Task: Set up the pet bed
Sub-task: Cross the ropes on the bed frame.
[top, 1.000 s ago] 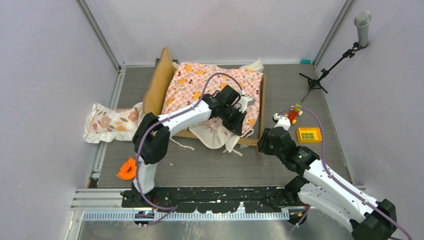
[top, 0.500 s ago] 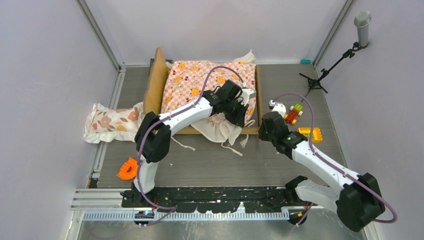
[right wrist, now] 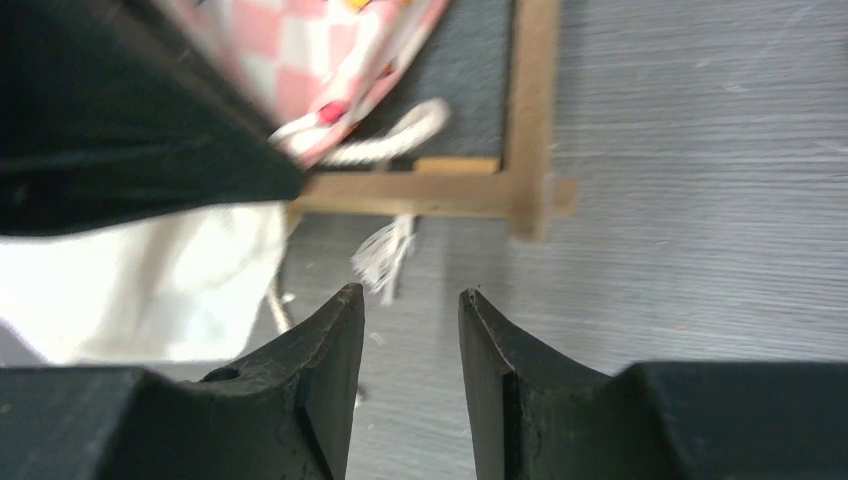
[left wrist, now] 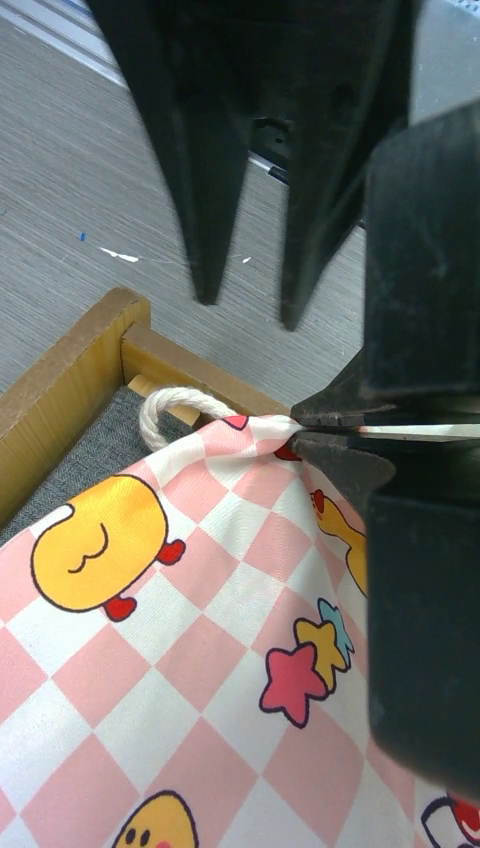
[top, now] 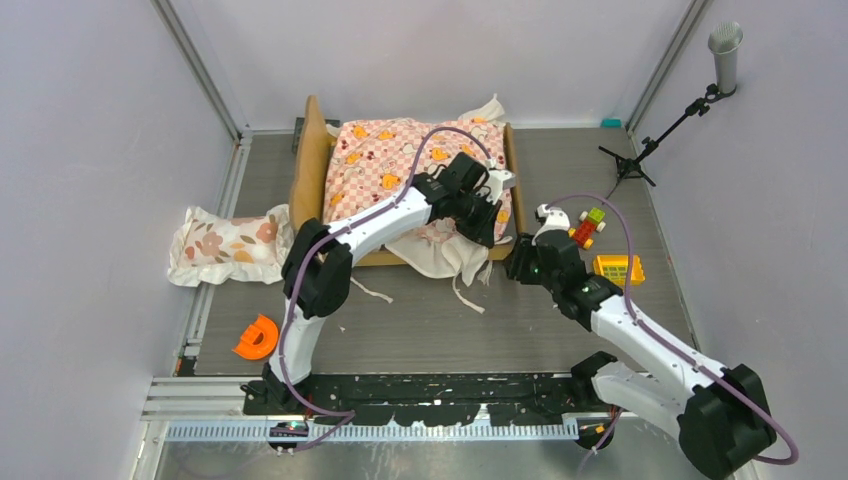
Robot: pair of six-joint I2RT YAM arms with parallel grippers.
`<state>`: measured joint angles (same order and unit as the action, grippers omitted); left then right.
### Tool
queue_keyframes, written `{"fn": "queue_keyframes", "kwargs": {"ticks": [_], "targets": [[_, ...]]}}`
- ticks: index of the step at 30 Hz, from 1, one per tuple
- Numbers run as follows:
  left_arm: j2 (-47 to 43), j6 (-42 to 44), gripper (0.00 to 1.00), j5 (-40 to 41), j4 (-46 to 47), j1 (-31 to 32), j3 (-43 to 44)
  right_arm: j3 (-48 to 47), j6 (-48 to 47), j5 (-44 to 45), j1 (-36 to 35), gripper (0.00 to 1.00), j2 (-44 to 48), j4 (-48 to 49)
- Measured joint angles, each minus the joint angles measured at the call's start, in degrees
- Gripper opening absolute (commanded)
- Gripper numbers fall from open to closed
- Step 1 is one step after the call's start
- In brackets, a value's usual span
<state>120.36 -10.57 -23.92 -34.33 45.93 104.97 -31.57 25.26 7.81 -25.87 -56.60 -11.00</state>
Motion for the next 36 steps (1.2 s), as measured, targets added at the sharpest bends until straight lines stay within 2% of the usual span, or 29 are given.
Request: {"fn": "queue_keyframes", "kwargs": {"ticks": [4,11,25,28,34,36], "targets": [[0.0,0.0,0.0,-0.2,0.0,-0.2,0.0,3.5,3.0,-0.2,-4.9,0.46,2.2,3.0],[0.0,0.0,0.0,-0.8,0.2,-0.6,-0.3,4.9,6.8,4.9,-10.4,0.46,-7.8,9.4],[0.0,0.0,0.0,-1.6,0.7,-2.2,-0.9,4.5,11.6,14.7,-11.4,0.43,-25.2,24.7],[-0.1,0.0,0.0,-1.4,1.5,-2.5,-1.2,3.5,12.2,15.8,-11.9,0.33,-27.6,27.0],[-0.2,0.0,0.03,-1.2,2.1,-2.6,-1.5,1.9,12.7,16.1,-12.7,0.02,-31.2,29.8],[-0.3,0.0,0.06,-1.2,2.4,-2.6,-1.7,1.9,13.1,16.3,-12.7,0.01,-31.3,29.8]]}}
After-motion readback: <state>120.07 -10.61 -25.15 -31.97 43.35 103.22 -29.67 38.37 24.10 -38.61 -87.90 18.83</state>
